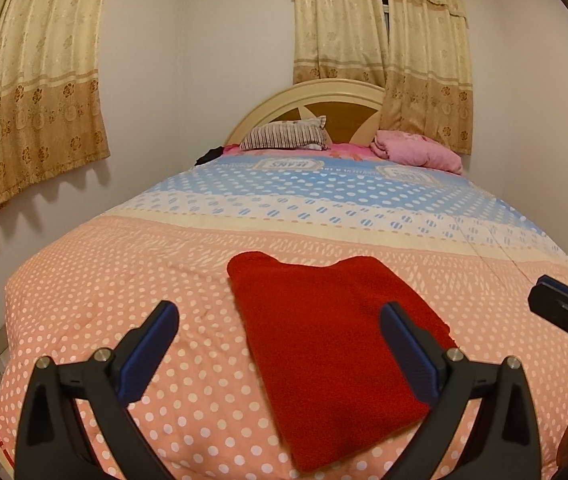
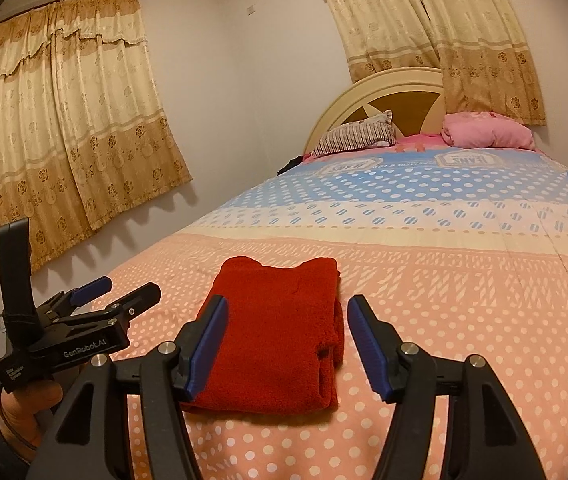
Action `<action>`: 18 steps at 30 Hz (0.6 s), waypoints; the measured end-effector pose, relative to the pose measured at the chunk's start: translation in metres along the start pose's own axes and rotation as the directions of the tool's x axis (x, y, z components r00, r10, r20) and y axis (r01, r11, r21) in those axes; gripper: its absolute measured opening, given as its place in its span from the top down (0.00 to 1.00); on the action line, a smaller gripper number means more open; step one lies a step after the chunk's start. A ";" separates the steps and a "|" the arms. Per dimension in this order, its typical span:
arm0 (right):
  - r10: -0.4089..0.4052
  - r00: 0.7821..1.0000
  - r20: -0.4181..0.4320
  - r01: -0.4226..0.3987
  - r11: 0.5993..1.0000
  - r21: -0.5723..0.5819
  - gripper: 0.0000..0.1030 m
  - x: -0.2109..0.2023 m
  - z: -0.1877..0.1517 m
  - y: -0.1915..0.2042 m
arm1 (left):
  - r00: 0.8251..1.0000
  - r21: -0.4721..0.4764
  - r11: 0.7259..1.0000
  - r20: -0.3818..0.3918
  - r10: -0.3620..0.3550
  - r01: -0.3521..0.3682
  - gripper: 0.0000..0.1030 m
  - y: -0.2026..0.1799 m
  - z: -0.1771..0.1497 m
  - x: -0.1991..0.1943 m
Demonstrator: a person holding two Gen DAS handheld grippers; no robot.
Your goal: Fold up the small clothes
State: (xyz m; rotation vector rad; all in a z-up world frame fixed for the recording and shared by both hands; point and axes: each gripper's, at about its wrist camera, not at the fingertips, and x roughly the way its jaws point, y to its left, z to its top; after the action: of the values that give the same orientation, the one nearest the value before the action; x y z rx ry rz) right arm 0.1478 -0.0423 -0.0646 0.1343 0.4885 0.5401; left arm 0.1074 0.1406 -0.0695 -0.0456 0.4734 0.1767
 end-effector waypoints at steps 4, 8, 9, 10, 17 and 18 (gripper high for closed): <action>-0.004 1.000 0.003 0.004 1.000 0.005 0.39 -0.001 0.001 0.000 | 1.000 -0.001 1.000 -0.001 0.000 0.000 0.00 -0.001 0.000 -0.001; -0.005 1.000 0.008 0.005 1.000 0.007 0.38 -0.003 0.001 0.001 | 1.000 -0.002 1.000 -0.002 0.000 0.000 0.00 0.000 0.000 -0.001; -0.005 1.000 0.010 0.005 1.000 0.007 0.38 -0.003 0.001 0.001 | 1.000 -0.003 1.000 -0.001 0.000 0.000 0.00 0.000 0.000 -0.001; -0.004 1.000 0.010 0.004 1.000 0.007 0.38 -0.003 0.001 0.001 | 1.000 -0.004 1.000 -0.002 0.000 0.000 0.00 0.000 -0.001 0.000; -0.003 1.000 0.007 0.003 1.000 0.007 0.38 -0.003 0.003 0.003 | 1.000 -0.005 1.000 -0.008 0.003 -0.003 0.00 0.000 -0.001 0.001; -0.002 1.000 0.007 0.002 1.000 0.008 0.38 -0.003 0.003 0.003 | 1.000 -0.004 1.000 -0.009 0.003 -0.003 0.00 0.000 -0.001 0.001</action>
State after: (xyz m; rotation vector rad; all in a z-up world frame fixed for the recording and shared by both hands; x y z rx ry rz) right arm 0.1453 -0.0414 -0.0603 0.1432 0.4838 0.5356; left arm 0.1077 0.1408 -0.0709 -0.0498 0.4824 0.1808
